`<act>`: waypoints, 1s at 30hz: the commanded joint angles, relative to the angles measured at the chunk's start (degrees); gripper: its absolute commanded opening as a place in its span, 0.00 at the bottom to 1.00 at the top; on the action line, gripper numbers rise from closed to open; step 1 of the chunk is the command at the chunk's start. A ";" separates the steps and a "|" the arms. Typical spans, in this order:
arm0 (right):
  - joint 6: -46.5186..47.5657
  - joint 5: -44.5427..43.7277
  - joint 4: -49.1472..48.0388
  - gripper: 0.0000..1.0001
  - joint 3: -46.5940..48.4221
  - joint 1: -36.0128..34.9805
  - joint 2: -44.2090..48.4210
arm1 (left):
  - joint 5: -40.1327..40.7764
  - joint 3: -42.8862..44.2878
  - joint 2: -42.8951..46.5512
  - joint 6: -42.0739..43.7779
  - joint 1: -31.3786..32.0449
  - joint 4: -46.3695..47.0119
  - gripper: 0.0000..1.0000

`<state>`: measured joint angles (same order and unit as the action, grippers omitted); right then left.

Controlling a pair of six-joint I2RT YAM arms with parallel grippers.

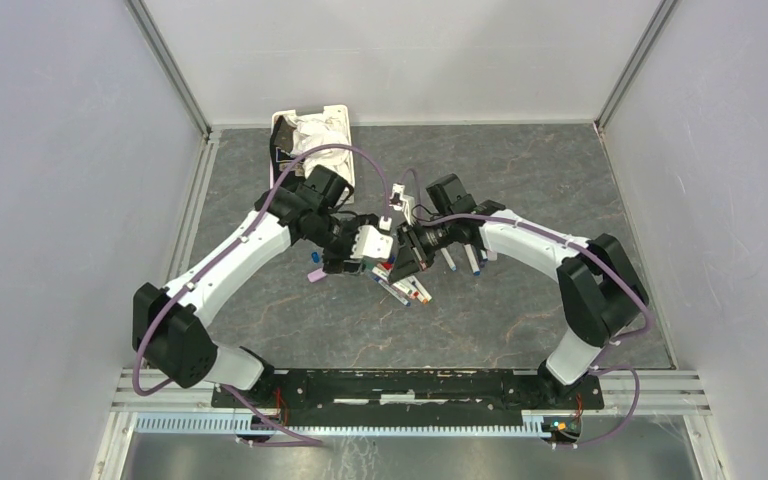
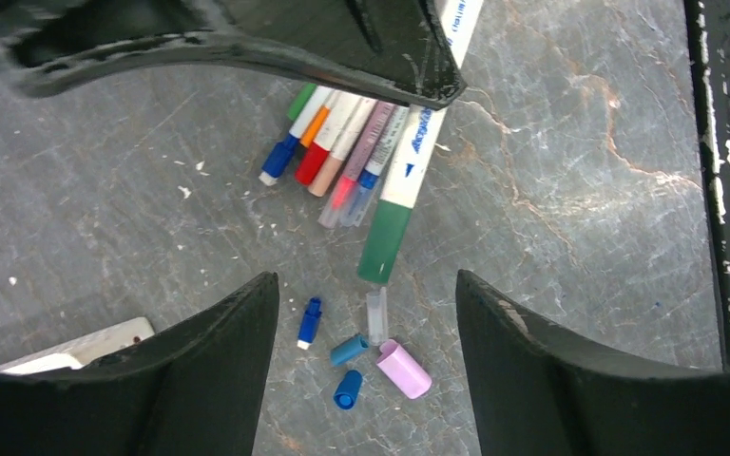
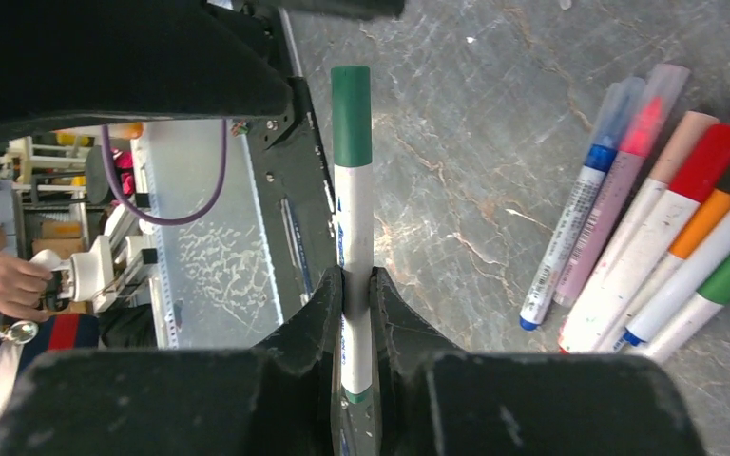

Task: Open the pen caps

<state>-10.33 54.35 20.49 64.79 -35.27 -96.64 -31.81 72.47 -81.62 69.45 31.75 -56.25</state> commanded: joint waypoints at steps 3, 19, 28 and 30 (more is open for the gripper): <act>-1.84 4.52 -2.76 0.00 3.20 -0.31 -1.39 | -0.01 -1.80 -0.27 4.86 1.60 -2.60 0.69; -4.64 6.32 -6.87 0.00 2.46 -0.44 -2.31 | -1.07 -2.57 -2.50 5.04 3.69 -3.42 0.31; -8.82 6.43 -12.16 0.25 0.61 -2.66 -3.66 | 1.14 -1.45 -3.77 4.30 4.18 -3.41 0.02; -11.81 6.37 -15.64 0.30 0.81 -3.47 -5.01 | 1.26 -0.91 -3.67 4.14 4.35 -3.38 0.02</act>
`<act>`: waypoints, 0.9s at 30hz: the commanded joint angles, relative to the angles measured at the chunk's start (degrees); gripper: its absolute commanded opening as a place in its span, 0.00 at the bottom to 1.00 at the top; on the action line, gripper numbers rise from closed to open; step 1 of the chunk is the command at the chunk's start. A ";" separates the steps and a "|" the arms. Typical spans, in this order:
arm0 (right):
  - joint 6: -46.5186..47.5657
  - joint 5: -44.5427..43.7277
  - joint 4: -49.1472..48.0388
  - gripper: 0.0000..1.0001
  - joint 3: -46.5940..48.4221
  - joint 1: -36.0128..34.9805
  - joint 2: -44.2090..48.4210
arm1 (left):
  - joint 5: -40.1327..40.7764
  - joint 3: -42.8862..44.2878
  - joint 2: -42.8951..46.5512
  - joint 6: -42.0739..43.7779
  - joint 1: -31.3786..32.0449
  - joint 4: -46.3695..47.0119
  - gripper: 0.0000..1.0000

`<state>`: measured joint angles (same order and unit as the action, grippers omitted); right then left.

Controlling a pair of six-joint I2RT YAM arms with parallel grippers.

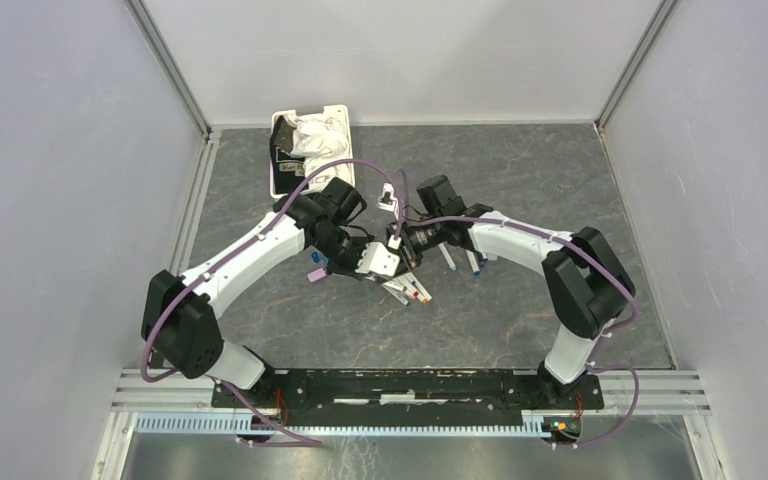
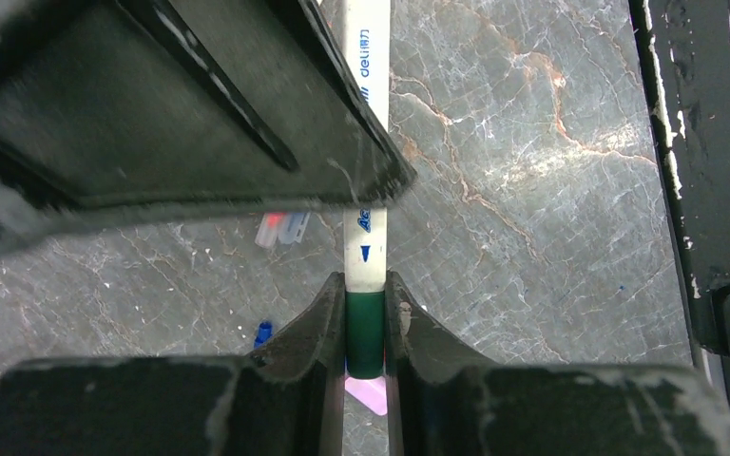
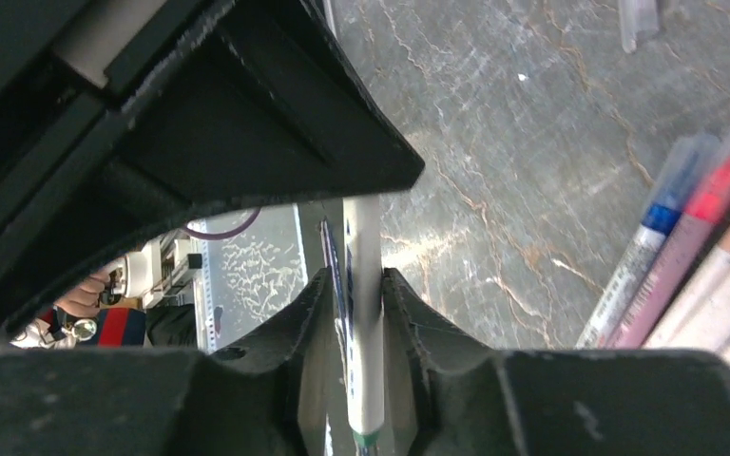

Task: Open the pen caps

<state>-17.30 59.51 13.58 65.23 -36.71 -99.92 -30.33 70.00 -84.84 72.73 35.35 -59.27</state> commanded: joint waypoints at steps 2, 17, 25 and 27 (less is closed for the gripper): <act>-6.13 1.14 -10.06 0.34 1.64 -2.83 -3.56 | -0.01 1.94 -0.29 0.66 1.06 -0.41 0.02; -5.89 0.99 -10.49 0.00 0.62 -4.20 -3.84 | 3.28 2.11 -0.19 2.59 1.38 -2.83 0.42; -5.74 1.82 -10.82 0.00 0.60 -4.20 -2.55 | 1.69 2.01 -0.74 2.20 1.38 -2.31 0.43; -5.83 2.01 -10.92 0.00 0.93 -4.21 -2.65 | 1.29 1.77 -0.78 2.00 1.38 -1.90 0.40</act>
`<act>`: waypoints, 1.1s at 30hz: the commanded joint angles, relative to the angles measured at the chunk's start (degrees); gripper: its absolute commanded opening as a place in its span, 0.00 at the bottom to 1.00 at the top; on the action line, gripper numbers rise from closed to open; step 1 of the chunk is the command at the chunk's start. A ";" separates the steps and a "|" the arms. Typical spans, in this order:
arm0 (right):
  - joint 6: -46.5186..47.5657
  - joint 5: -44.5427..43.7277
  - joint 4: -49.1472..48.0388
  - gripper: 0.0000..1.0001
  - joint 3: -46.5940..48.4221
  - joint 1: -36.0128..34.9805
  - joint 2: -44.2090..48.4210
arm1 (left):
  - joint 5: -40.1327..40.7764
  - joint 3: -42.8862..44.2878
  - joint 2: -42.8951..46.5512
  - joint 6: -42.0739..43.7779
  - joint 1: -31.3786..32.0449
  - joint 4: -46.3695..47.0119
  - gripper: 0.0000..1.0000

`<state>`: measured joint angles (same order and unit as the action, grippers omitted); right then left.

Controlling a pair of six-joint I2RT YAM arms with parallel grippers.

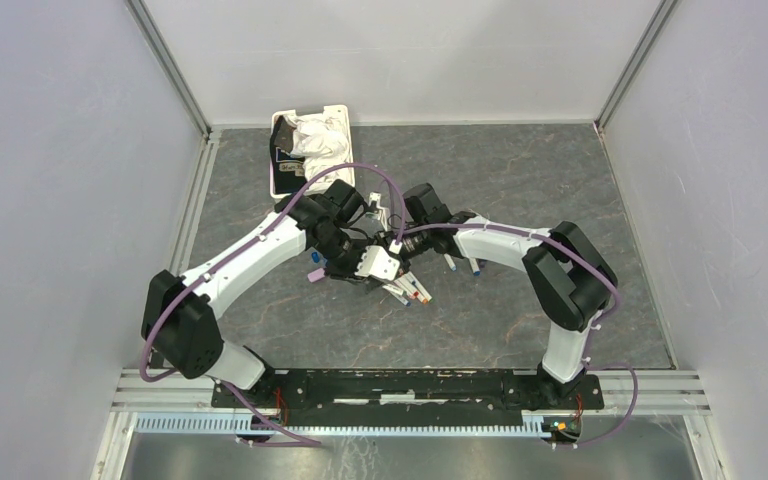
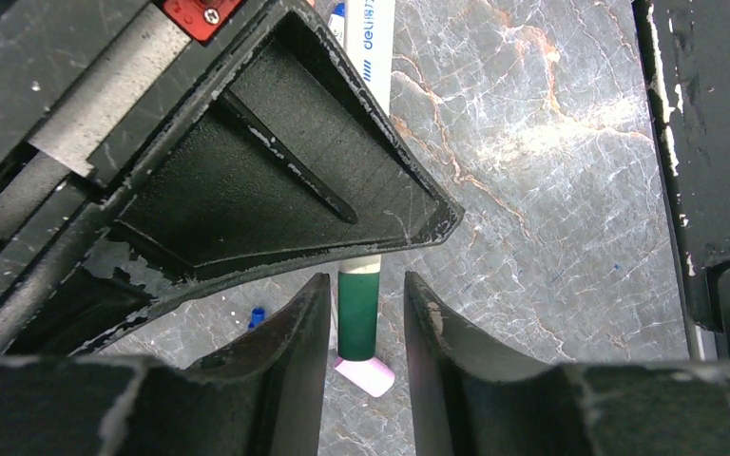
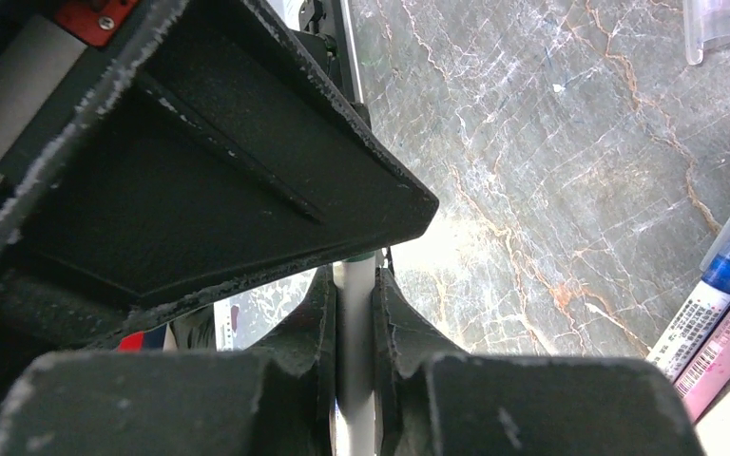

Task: Open the pen caps

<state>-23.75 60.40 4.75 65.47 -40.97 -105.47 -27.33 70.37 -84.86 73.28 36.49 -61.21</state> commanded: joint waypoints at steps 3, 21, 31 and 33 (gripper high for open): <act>0.27 1.41 -2.58 0.00 1.00 0.05 2.77 | -2.09 1.02 -0.83 1.44 0.25 0.05 0.32; 11.24 -2.92 7.46 0.00 -10.70 4.74 10.42 | 11.14 4.94 -5.26 14.48 -12.40 -3.00 0.02; 11.36 -33.92 16.37 0.00 -4.80 14.27 13.97 | 3.19 0.52 -8.99 2.55 -13.29 13.45 0.02; 10.92 -43.29 16.54 0.00 -4.05 15.50 15.12 | 2.55 0.91 -11.27 -1.44 -13.26 17.13 0.02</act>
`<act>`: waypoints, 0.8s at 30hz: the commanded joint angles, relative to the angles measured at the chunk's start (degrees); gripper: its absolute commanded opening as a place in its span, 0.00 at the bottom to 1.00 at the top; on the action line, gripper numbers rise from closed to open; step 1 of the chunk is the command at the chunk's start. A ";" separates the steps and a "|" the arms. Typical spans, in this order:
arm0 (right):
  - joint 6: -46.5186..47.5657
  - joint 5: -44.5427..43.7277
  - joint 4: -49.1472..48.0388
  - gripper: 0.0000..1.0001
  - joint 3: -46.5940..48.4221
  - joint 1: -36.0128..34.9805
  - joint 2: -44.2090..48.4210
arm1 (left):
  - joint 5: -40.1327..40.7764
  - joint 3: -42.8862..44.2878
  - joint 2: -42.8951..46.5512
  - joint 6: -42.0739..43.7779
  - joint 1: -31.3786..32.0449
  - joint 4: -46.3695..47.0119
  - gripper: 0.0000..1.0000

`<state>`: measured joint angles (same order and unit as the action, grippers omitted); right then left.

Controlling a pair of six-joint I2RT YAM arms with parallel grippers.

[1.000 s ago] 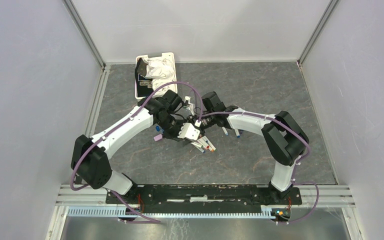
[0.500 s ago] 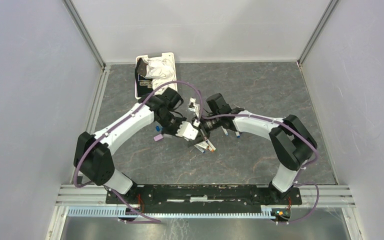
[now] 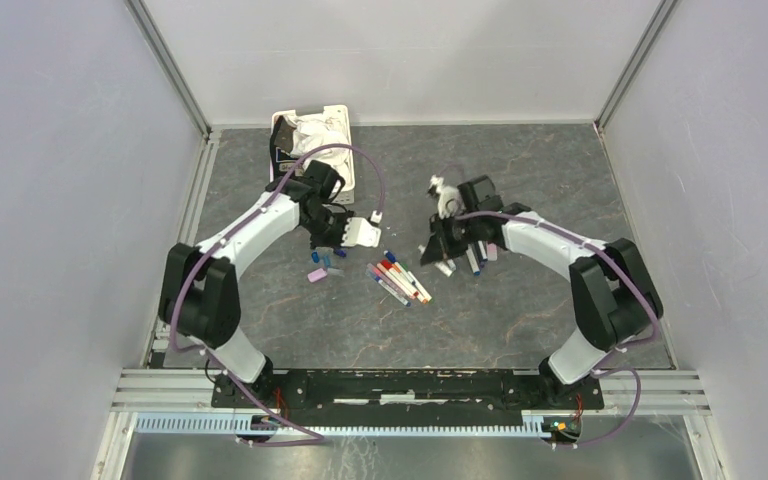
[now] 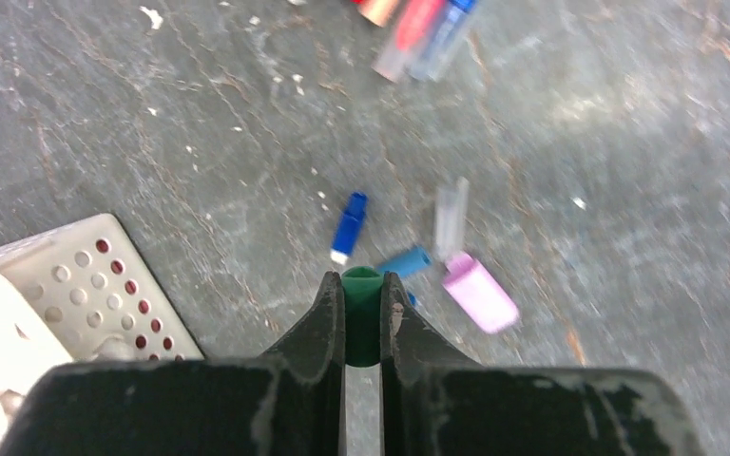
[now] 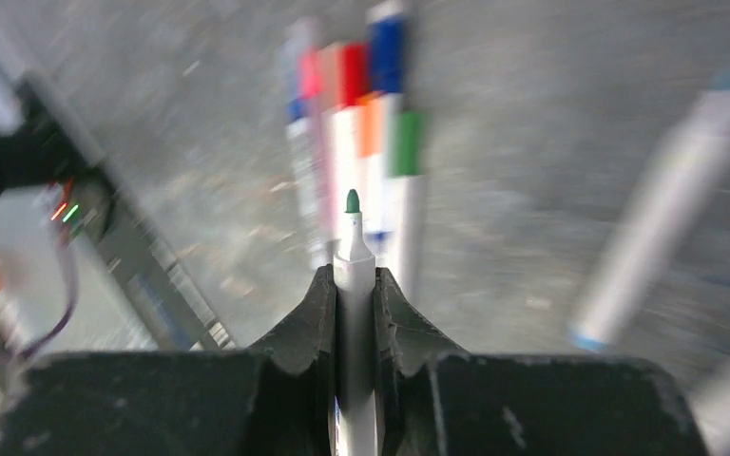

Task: Open the pen caps

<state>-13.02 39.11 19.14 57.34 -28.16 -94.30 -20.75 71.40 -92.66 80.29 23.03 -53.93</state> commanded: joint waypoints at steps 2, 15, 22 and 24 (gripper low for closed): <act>0.68 -30.56 2.05 0.00 4.70 2.92 4.63 | -4.07 0.18 -5.68 -11.85 0.26 13.24 0.03; 0.82 -45.71 -3.85 0.00 4.85 2.77 -2.30 | -2.01 0.51 -13.48 -17.28 0.40 16.73 0.36; 0.32 -45.16 -6.27 0.06 4.57 2.34 -5.26 | -3.73 6.11 -9.61 -21.20 0.32 13.04 0.54; 0.35 -45.39 -7.11 0.10 4.43 1.94 -5.95 | -3.99 9.09 -8.04 -24.06 0.26 11.91 0.64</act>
<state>-12.14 -4.40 15.73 60.75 -25.32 -99.15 -22.68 73.69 -105.93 62.83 23.22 -40.66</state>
